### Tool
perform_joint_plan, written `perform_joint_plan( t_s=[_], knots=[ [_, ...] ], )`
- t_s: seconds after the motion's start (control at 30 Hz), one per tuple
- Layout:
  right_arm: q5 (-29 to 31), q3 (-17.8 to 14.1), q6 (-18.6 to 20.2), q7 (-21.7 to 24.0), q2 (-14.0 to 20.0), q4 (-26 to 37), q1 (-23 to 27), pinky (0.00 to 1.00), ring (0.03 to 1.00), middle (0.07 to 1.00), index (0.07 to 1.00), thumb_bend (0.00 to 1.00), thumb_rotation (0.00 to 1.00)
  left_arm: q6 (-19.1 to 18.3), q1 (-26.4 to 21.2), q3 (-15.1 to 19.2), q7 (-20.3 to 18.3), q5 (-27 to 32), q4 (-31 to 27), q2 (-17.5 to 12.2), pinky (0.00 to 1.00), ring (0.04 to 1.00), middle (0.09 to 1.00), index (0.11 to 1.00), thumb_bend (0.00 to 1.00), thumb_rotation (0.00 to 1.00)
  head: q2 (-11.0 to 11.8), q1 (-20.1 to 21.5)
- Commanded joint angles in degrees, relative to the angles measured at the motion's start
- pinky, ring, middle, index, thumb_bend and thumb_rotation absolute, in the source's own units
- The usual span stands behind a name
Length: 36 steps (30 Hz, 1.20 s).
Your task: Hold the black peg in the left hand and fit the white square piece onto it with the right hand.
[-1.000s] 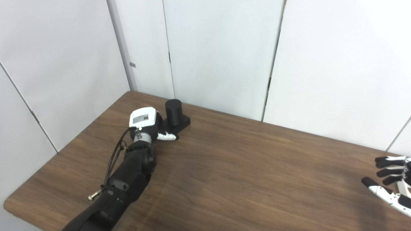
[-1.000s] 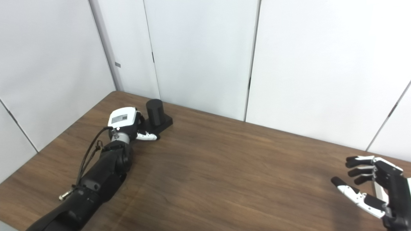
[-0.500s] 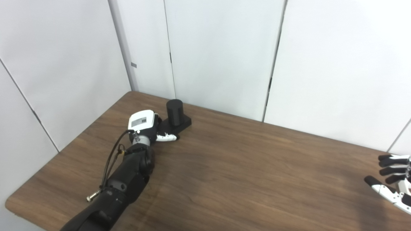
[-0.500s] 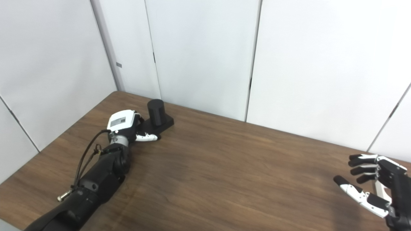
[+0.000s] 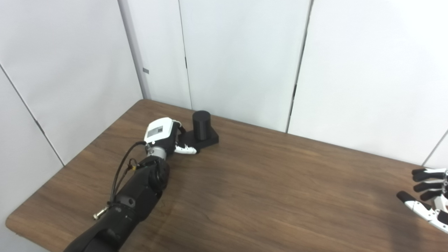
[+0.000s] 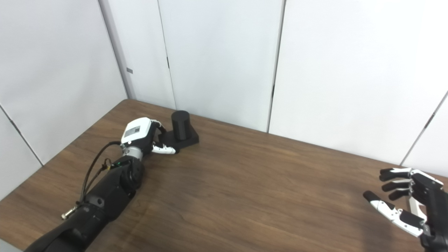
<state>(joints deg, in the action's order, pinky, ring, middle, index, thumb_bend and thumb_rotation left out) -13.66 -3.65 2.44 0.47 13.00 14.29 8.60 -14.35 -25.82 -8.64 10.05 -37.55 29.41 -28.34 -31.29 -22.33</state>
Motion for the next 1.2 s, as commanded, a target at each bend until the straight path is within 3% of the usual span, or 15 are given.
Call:
perform_joint_plan(
  t_s=[0.0,0.17,0.33,0.53,0.63,0.8,1.03,1.17],
  knots=[
    [-0.13,-0.46,-0.54,-0.17,0.72,2.44,2.01,0.39,0.509,0.627,0.49,0.5,0.11,4.18,-0.02,-1.49,-0.62,0.63,-0.14,-0.69,0.71,0.859,0.842,0.483,0.52,0.06,-0.09,0.24],
    [-0.47,-0.29,-0.62,0.01,0.89,2.58,2.19,0.39,0.512,0.632,0.49,0.49,0.11,7.09,0.75,-4.24,-7.44,2.43,-3.21,-2.44,0.63,0.82,0.818,0.484,0.52,0.05,-0.41,0.94],
    [-0.47,-0.47,-0.92,-0.17,0.81,2.41,2.36,0.39,0.515,0.633,0.49,0.49,0.11,10.43,1.15,-7.25,-9.41,2.46,-5.08,-2.74,0.62,0.795,0.806,0.484,0.52,0.06,-0.81,1.65],
    [-0.93,-0.29,-1.34,-0.27,0.89,1.77,2.53,0.4,0.52,0.639,0.491,0.5,0.11,22.89,0.06,-11.11,-17.06,7.56,-4.02,-3.85,0.71,0.832,0.802,0.487,0.52,0.07,-1.36,3.35],
    [-1.07,-0.19,-1.8,-0.49,0.65,1.41,2.53,0.41,0.521,0.641,0.491,0.5,0.11,25.69,-0.38,-12.7,-18.87,8.3,-3.54,-3.16,0.73,0.828,0.798,0.487,0.52,0.07,-1.95,4.95],
    [0.37,-0.52,-3.52,-0.5,0.67,-0.59,2.47,0.43,0.536,0.65,0.492,0.5,0.11,28.35,-1.45,-15.88,-20.37,5.89,-4.43,-2.7,0.73,0.827,0.82,0.489,0.52,0.07,-2.98,7.97],
    [-1.44,-0.47,-12.24,-2.55,1.61,-6.38,2.95,0.43,0.531,0.639,0.493,0.5,0.12,31.49,-2.16,-21.37,-20.5,2.35,-6.28,-1.32,0.68,0.813,0.813,0.486,0.52,0.07,-4.69,13.96],
    [-1.77,-0.33,-13.28,-3.23,1.08,-7.61,2.82,0.43,0.534,0.645,0.494,0.5,0.12,32.07,-2.14,-23.81,-21.06,0.37,-7.7,0.02,0.72,0.818,0.809,0.487,0.52,0.07,-5.46,16.55]
  ],
)
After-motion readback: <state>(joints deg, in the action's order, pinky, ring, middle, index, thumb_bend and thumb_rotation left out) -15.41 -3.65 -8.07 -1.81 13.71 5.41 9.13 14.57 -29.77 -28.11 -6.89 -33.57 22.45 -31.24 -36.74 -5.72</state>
